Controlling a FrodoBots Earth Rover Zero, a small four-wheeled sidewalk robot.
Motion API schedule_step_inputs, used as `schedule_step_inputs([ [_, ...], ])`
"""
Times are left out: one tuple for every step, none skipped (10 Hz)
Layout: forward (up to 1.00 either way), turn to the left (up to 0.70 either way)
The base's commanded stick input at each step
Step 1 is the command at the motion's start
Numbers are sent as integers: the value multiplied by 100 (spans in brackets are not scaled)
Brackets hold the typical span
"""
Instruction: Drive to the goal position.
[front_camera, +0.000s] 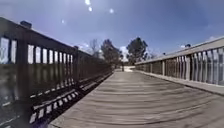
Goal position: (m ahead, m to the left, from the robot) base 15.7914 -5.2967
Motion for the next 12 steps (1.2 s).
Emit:
schedule_step_inputs([
  [70,0],
  [70,-13],
  [70,-33],
  [70,-23],
  [70,-9],
  [70,0],
  [70,0],
  [70,0],
  [70,0],
  [70,0],
  [70,0],
  [70,0],
])
